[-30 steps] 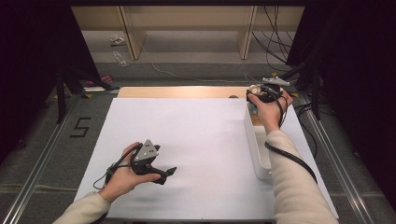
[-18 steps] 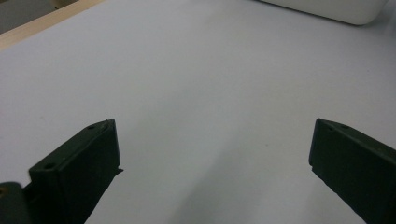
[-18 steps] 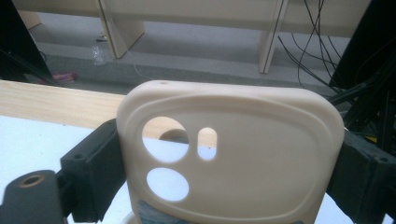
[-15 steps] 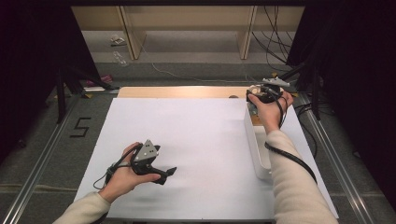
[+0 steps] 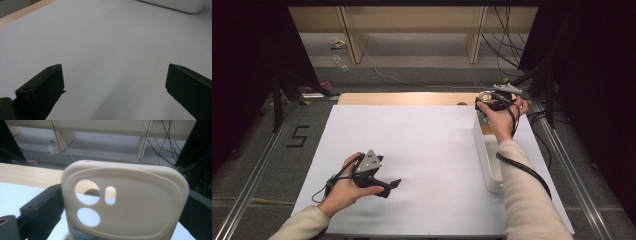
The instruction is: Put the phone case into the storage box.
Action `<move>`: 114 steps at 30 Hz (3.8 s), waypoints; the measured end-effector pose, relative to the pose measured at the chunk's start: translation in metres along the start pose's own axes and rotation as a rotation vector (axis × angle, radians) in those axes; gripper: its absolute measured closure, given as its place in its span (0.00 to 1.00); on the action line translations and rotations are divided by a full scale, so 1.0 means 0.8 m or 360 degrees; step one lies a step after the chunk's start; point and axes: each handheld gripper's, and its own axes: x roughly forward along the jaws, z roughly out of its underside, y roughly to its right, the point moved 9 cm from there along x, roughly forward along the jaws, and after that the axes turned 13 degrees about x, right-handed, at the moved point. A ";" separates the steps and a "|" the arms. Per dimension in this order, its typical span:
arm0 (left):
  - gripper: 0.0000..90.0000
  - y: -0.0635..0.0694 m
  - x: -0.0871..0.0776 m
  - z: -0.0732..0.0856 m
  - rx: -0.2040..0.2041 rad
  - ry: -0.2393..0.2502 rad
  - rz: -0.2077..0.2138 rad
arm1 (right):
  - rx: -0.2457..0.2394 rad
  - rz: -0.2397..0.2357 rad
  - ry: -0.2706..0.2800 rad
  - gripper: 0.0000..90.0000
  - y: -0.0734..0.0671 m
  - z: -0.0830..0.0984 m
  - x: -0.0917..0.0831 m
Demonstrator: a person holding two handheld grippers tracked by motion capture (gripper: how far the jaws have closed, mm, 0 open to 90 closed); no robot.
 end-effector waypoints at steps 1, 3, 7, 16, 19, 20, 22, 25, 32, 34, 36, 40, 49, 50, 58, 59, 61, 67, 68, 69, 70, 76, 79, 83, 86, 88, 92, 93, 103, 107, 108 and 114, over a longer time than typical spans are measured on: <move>0.02 0.000 0.000 0.000 0.0000 0.0000 0.0000 | -0.0001 0.0002 0.0000 0.01 0.001 0.000 0.000; 0.02 0.000 0.000 0.000 0.0000 0.0000 -0.0001 | -0.0005 0.0014 0.0003 0.00 0.002 -0.001 -0.001; 0.02 0.000 0.000 0.000 0.0001 0.0000 0.0000 | 0.0011 0.0031 0.0025 0.00 0.004 -0.005 -0.003; 0.02 0.000 0.000 0.000 0.0000 0.0000 -0.0001 | 0.0073 0.0034 0.0046 0.00 0.007 -0.006 -0.012; 0.02 0.001 0.000 0.000 0.0003 -0.0004 0.0002 | 0.0073 0.0028 0.0042 0.00 0.007 -0.007 -0.014; 0.02 0.001 0.001 0.000 0.0003 -0.0003 0.0002 | 0.0065 0.0035 0.0042 0.00 0.007 -0.007 -0.014; 0.02 0.001 0.001 -0.001 0.0004 -0.0001 -0.0001 | 0.0062 0.0031 0.0041 0.00 0.008 -0.007 -0.013; 0.02 0.001 0.000 0.000 0.0003 -0.0001 0.0001 | 0.0058 0.0034 0.0050 0.00 0.009 -0.008 -0.011; 0.02 0.000 0.000 0.000 0.0002 0.0000 0.0001 | 0.0070 0.0035 0.0079 0.00 0.009 -0.013 -0.011; 0.02 0.000 0.000 0.000 0.0002 0.0001 0.0001 | 0.0079 0.0036 0.0091 0.00 0.008 -0.015 -0.014; 0.02 0.000 0.000 0.000 0.0004 -0.0001 0.0000 | 0.0084 0.0032 0.0104 0.00 0.006 -0.018 -0.017; 0.02 0.001 0.000 -0.001 0.0005 0.0001 -0.0002 | 0.0101 0.0042 0.0130 0.00 0.007 -0.023 -0.024; 0.02 0.000 0.000 -0.001 0.0004 0.0006 -0.0003 | 0.0155 0.0039 0.0128 0.02 0.006 -0.019 -0.044; 0.02 0.000 0.000 -0.002 0.0004 0.0007 -0.0004 | 0.0157 0.0039 0.0120 0.03 0.006 -0.017 -0.047; 0.02 0.000 0.001 -0.002 0.0001 0.0008 -0.0006 | 0.0176 -0.0006 0.0097 0.12 0.000 -0.012 -0.073; 0.02 0.000 0.001 -0.002 0.0001 0.0008 -0.0006 | 0.0175 -0.0014 0.0091 0.13 -0.001 -0.011 -0.077; 0.02 0.000 0.001 -0.001 0.0001 0.0007 -0.0008 | 0.0147 -0.0022 0.0085 0.15 -0.003 -0.009 -0.083; 0.01 0.000 0.001 -0.002 -0.0002 0.0011 -0.0006 | 0.0090 -0.0064 0.0064 0.18 -0.008 0.001 -0.102; 0.01 0.000 0.001 -0.002 -0.0002 0.0010 -0.0007 | 0.0084 -0.0076 0.0061 0.18 -0.010 0.002 -0.105; 0.01 0.000 0.001 -0.002 -0.0003 0.0011 -0.0007 | 0.0078 -0.0089 0.0058 0.18 -0.011 0.004 -0.108; 0.01 0.000 0.001 -0.002 -0.0003 0.0012 -0.0008 | 0.0070 -0.0103 0.0050 0.18 -0.012 0.006 -0.111; 0.01 0.000 0.001 -0.001 -0.0004 0.0009 -0.0009 | 0.0002 -0.0207 0.0026 0.19 -0.027 0.021 -0.127; 0.01 0.001 0.001 -0.002 -0.0006 0.0013 -0.0005 | -0.0043 -0.0264 0.0015 0.19 -0.036 0.028 -0.134; 0.01 0.000 0.001 -0.001 -0.0007 0.0008 -0.0007 | -0.0076 -0.0354 0.0007 0.19 -0.047 0.036 -0.144; 0.01 0.000 0.001 -0.001 -0.0009 0.0011 -0.0006 | -0.0116 -0.0411 0.0009 0.18 -0.055 0.040 -0.152; 0.01 0.001 0.001 -0.001 -0.0010 0.0010 -0.0006 | -0.0125 -0.0463 0.0004 0.18 -0.061 0.043 -0.157; 0.02 0.001 0.001 -0.001 -0.0009 0.0008 -0.0004 | -0.0150 -0.0536 0.0008 0.18 -0.070 0.048 -0.167; 0.02 0.001 0.001 -0.001 -0.0010 0.0007 -0.0004 | -0.0164 -0.0551 0.0001 0.18 -0.072 0.050 -0.169; 0.02 0.000 0.001 -0.001 -0.0013 0.0008 -0.0009 | -0.0247 -0.0694 -0.0040 0.17 -0.091 0.069 -0.192; 0.02 0.000 0.000 -0.001 -0.0013 0.0009 -0.0009 | -0.0254 -0.0735 -0.0047 0.17 -0.096 0.073 -0.198; 0.02 0.000 0.000 -0.001 -0.0013 0.0008 -0.0009 | -0.0258 -0.0748 -0.0049 0.17 -0.097 0.074 -0.200; 0.02 0.000 0.000 -0.002 -0.0014 0.0011 -0.0010 | -0.0301 -0.0808 -0.0071 0.18 -0.103 0.084 -0.209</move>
